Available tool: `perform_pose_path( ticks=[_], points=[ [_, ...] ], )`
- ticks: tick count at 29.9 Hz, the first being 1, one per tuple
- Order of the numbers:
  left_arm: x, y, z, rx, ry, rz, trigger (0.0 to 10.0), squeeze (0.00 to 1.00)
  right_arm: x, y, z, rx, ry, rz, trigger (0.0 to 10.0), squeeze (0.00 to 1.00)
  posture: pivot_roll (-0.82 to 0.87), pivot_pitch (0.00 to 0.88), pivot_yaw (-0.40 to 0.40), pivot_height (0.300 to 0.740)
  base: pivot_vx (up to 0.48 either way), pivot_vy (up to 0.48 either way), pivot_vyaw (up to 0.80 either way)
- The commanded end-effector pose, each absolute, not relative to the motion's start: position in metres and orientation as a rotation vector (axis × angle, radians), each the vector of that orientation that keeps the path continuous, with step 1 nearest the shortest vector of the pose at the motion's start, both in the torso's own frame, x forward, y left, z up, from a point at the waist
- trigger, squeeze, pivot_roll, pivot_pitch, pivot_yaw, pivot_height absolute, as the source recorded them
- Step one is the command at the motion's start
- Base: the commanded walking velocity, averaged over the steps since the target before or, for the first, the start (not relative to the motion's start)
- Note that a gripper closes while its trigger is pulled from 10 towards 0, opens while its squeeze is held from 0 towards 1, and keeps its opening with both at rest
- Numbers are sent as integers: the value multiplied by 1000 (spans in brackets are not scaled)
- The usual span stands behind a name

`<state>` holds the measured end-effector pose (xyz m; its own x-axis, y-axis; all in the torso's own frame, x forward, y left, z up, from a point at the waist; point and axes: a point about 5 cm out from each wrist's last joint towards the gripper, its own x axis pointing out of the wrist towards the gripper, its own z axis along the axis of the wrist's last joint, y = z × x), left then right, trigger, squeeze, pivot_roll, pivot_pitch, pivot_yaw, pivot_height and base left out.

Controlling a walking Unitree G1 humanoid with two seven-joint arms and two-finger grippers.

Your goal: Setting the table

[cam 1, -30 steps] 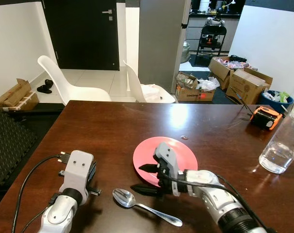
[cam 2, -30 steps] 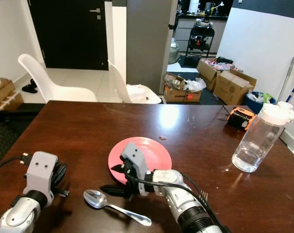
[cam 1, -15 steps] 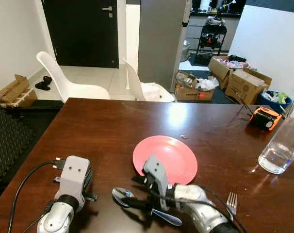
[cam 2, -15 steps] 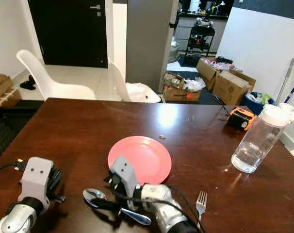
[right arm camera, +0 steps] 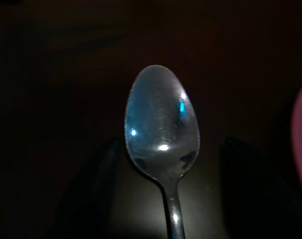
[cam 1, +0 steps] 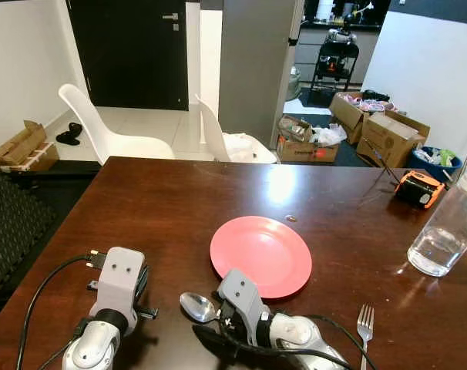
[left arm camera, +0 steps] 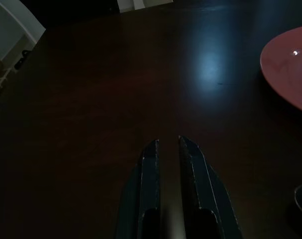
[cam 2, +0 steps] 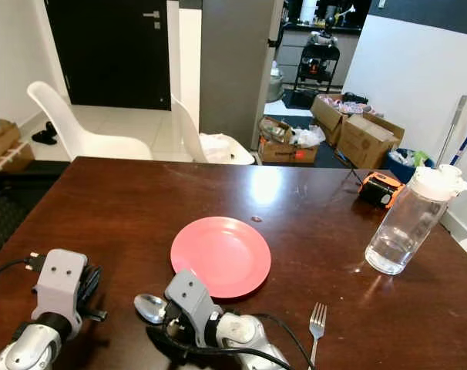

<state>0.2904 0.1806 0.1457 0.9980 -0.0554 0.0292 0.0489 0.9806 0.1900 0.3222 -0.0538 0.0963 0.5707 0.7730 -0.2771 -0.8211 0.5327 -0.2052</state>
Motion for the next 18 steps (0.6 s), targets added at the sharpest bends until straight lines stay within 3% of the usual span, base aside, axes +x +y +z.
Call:
perform_pose_path(
  ticks=[1,18],
  points=[
    [288,181,139,194,-8,-50,10000,0,310,-69,58,-299,353,897,0,0,97,110,35,740,0,0,0],
    [289,178,139,193,-8,-59,10000,0,313,-62,71,-53,302,849,0,0,90,101,39,740,0,0,0]
  ],
)
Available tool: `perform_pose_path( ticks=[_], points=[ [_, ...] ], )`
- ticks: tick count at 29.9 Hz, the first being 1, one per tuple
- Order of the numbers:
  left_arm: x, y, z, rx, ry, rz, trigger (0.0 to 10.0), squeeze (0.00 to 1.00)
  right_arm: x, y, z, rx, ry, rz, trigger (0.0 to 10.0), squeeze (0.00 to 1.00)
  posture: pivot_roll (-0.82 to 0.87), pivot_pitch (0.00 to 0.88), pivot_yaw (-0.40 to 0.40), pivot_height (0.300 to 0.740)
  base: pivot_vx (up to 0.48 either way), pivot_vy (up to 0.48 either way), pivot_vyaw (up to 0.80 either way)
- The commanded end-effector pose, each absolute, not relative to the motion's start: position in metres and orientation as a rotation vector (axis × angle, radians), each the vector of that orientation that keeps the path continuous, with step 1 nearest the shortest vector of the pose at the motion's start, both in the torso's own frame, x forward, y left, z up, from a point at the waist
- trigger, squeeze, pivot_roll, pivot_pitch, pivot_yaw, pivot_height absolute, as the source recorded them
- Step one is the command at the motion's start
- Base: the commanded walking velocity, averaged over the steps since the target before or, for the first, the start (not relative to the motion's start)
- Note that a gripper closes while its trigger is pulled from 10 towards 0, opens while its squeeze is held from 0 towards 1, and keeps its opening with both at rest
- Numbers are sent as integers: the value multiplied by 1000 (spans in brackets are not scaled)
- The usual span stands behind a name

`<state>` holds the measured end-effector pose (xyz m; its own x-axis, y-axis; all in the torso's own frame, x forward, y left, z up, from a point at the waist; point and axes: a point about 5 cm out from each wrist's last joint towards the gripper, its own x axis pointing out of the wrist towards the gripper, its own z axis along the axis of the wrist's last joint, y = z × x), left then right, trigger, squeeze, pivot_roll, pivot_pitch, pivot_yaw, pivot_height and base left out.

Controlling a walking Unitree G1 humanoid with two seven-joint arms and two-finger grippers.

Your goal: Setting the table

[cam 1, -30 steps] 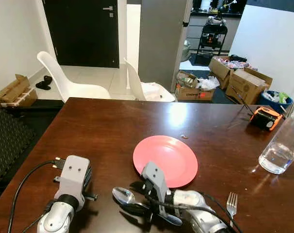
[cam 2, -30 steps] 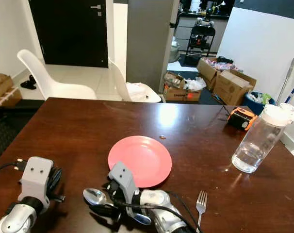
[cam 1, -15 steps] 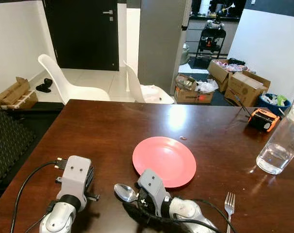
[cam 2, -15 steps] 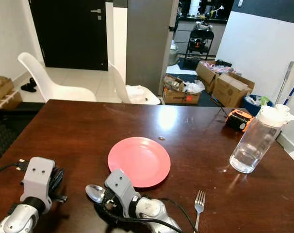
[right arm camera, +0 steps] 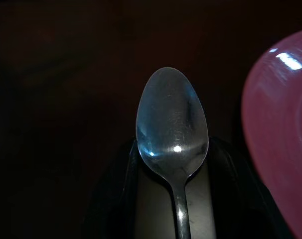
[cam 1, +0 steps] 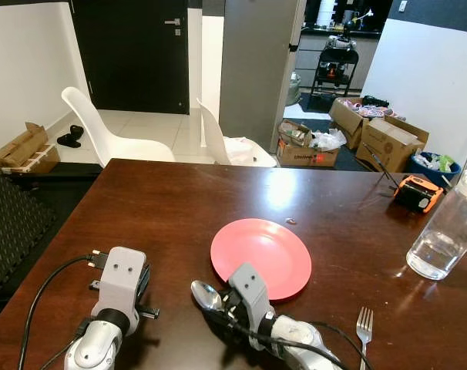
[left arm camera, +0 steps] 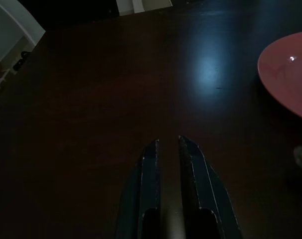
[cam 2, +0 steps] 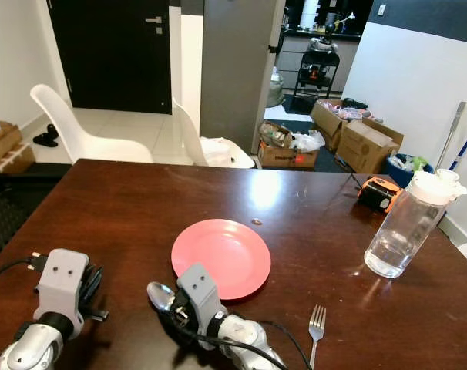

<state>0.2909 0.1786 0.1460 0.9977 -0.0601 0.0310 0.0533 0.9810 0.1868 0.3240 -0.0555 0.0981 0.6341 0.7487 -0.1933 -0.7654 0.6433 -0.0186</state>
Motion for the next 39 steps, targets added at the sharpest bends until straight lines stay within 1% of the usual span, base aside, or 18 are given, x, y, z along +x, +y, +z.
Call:
perform_pose_path(
  ticks=[1,5,9,12,14,16,17,18,19,20,21,24,26,27,31,34,37,39],
  points=[
    [289,178,139,193,-8,-59,10000,0,313,-62,72,-38,300,846,0,0,90,101,39,740,0,0,0],
    [290,178,139,194,-7,-60,10000,0,316,-62,78,10,277,830,0,0,87,105,40,740,0,0,0],
    [291,177,138,193,-4,-63,10000,0,321,-60,96,69,192,798,0,0,81,109,44,740,0,0,0],
    [291,175,138,192,-3,-71,10000,0,325,-56,124,139,79,781,0,0,76,118,49,740,0,0,0],
    [292,175,137,193,-1,-73,10000,0,327,-56,138,135,16,752,0,0,73,112,53,740,0,0,0],
    [292,175,137,193,0,-73,10000,0,327,-56,143,132,-4,740,0,0,73,112,53,740,0,0,0],
    [292,174,137,193,-2,-75,10000,0,328,-57,158,140,-73,707,1137,0,73,118,54,740,0,0,0],
    [292,173,138,192,-2,-77,10000,0,328,-57,175,157,-141,678,8510,0,70,116,56,740,0,0,0],
    [292,173,138,192,-3,-78,10000,0,327,-58,189,193,-193,662,10000,0,69,115,56,740,0,0,0],
    [292,173,138,192,-3,-78,10000,0,327,-58,189,193,-193,662,10000,0,69,115,56,740,0,0,0],
    [292,171,138,191,-4,-80,10000,0,324,-61,209,250,-272,636,10000,0,70,117,57,740,0,0,0],
    [292,170,138,189,-7,-79,10000,0,320,-65,221,292,-317,614,10000,0,70,117,57,740,0,0,0],
    [292,171,140,185,-12,-66,10000,0,317,-71,229,302,-359,573,10000,0,71,118,57,740,0,0,0],
    [292,172,141,154,-18,-37,10000,0,315,-79,230,293,-386,504,10000,0,70,117,56,740,0,0,0],
    [291,176,143,64,-19,23,10000,0,313,-89,220,282,-357,393,10000,0,66,122,56,740,0,0,0],
    [290,177,147,41,-30,31,10000,0,311,-94,214,289,-333,332,10000,0,64,124,54,740,0,0,0],
    [289,174,154,32,-56,11,10000,0,309,-106,200,210,-271,218,10000,0,56,125,53,740,0,0,0],
    [289,173,155,34,-57,5,10000,0,309,-110,196,193,-255,190,10000,0,54,124,53,740,0,0,0]
  ],
)
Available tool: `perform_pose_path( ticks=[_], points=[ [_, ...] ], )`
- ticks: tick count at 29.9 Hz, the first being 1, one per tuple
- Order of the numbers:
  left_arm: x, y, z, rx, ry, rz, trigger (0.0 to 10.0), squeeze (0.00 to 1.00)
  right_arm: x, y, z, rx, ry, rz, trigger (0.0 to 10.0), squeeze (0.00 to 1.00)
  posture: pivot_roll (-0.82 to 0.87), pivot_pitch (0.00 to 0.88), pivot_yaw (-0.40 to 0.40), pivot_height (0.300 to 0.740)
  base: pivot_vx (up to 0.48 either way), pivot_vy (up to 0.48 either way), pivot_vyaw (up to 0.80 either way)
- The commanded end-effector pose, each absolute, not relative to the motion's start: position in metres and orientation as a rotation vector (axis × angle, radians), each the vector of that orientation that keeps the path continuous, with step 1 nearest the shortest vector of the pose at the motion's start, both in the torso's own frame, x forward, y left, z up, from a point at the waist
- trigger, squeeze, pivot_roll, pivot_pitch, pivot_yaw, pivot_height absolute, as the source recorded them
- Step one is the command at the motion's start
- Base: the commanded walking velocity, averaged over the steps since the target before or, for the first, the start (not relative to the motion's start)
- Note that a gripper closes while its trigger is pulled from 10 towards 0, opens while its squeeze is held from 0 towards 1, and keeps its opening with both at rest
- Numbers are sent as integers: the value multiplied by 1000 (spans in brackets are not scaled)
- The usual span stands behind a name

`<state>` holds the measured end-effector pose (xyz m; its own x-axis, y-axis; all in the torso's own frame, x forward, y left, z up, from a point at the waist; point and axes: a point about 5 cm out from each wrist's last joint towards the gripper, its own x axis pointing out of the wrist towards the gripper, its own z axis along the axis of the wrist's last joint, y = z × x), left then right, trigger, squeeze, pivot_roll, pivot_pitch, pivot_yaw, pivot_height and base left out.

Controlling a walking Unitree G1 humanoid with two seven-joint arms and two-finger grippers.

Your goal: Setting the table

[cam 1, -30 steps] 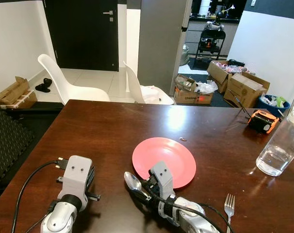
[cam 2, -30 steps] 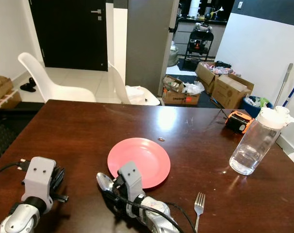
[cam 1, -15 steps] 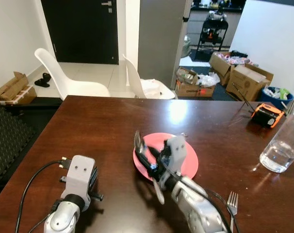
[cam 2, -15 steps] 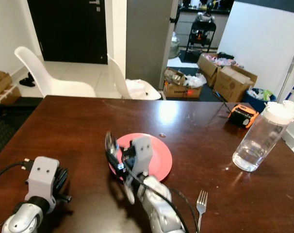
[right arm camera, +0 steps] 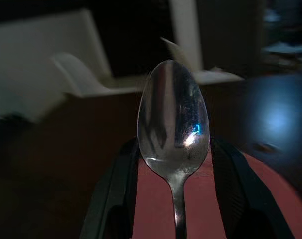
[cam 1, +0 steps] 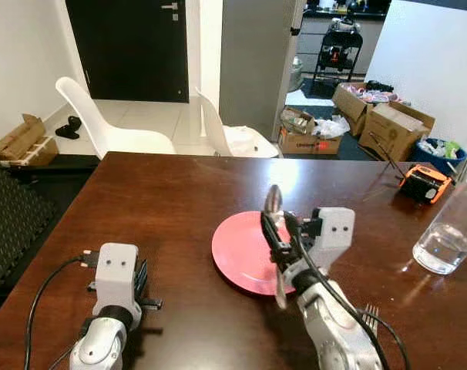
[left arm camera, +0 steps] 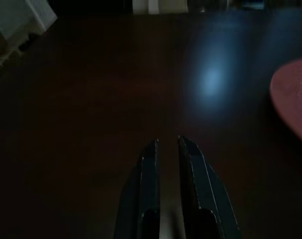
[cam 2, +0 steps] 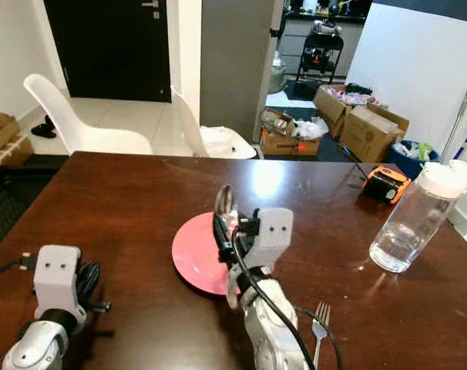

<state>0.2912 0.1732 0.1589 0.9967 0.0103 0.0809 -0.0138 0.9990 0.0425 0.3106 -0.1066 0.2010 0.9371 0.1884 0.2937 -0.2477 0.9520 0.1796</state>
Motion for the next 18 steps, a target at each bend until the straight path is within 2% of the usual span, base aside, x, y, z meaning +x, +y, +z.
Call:
perform_pose_path(
  ticks=[1,7,18],
  points=[
    [289,172,155,36,-57,2,10000,0,309,-112,194,186,-246,173,10000,0,54,124,53,740,0,0,0],
    [288,162,154,28,-47,-27,10000,0,311,-125,190,184,-226,105,10000,0,43,121,47,740,0,0,0],
    [288,159,151,41,-36,-30,10000,0,310,-118,191,199,-237,132,10000,0,39,119,43,740,0,0,0]
  ],
)
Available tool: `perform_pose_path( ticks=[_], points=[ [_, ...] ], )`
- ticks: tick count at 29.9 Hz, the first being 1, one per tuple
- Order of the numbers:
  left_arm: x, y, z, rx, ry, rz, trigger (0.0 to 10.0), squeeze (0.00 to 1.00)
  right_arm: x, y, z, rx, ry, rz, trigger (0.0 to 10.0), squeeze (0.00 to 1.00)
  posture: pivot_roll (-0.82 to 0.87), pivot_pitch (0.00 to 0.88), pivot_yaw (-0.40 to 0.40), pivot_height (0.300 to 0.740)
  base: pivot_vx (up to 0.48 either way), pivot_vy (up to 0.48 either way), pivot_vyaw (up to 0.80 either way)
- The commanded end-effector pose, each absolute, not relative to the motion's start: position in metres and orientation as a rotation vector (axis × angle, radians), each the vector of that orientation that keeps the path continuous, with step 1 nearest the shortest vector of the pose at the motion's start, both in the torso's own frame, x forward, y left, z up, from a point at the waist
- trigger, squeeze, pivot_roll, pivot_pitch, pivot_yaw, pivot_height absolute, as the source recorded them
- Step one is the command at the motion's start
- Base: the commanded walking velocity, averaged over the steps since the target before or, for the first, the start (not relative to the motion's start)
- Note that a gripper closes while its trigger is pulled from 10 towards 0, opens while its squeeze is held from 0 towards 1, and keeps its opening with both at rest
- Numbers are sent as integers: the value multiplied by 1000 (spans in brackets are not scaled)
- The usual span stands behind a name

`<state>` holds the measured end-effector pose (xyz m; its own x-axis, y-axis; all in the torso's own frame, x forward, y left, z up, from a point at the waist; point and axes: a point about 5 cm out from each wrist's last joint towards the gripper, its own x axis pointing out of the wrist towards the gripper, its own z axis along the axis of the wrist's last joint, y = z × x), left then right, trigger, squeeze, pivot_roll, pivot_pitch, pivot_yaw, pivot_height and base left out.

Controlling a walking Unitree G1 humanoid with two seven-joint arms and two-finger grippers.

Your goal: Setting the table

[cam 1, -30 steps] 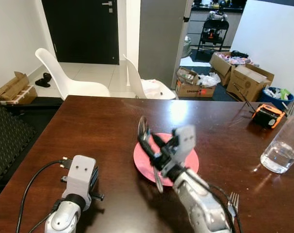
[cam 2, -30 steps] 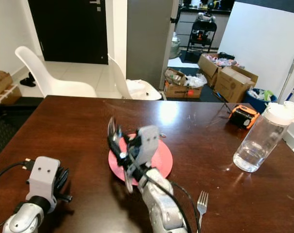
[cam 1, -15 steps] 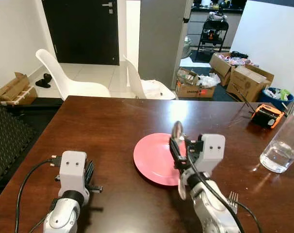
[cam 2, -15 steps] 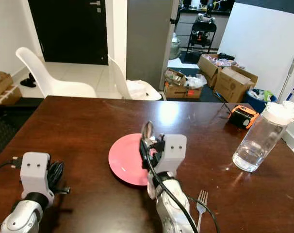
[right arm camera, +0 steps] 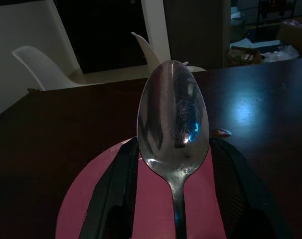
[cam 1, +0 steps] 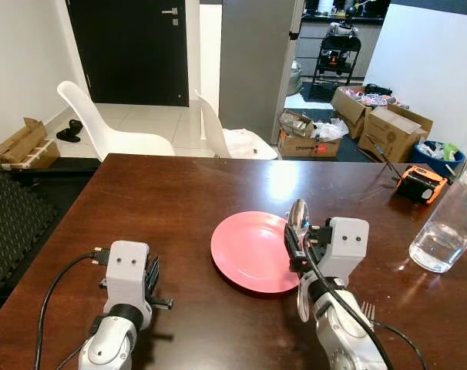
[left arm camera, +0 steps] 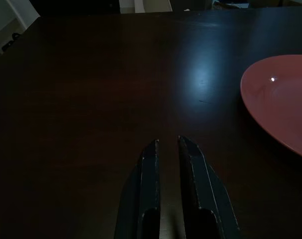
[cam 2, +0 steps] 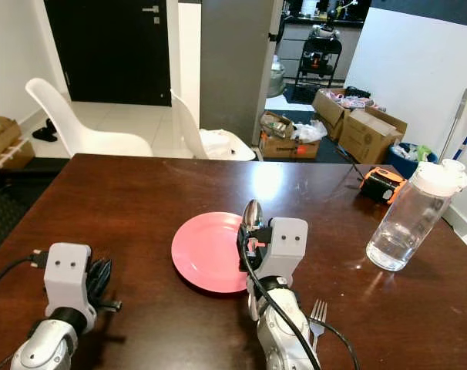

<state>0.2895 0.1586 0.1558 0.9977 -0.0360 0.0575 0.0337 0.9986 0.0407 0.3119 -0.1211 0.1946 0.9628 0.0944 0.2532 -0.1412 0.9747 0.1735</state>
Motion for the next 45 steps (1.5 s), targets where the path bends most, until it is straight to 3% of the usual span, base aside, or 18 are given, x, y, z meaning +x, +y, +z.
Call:
perform_pose_path(
  ticks=[1,8,17,33,45],
  points=[
    [288,159,151,42,-35,-29,10000,0,310,-117,191,201,-239,138,10000,0,39,119,43,740,0,0,0],
    [291,157,155,40,-48,-34,10000,0,296,-93,227,224,-435,349,10000,0,37,120,47,740,0,0,0],
    [289,155,153,29,-43,-54,10000,0,308,-108,214,214,-371,227,10000,0,38,115,51,740,0,0,0],
    [288,158,148,32,-29,-42,10000,0,308,-106,202,212,-332,228,10000,0,45,98,46,740,0,0,0],
    [286,161,147,34,-25,-34,10000,0,310,-105,198,210,-318,234,10000,0,51,90,44,740,-477,0,0]
  ],
)
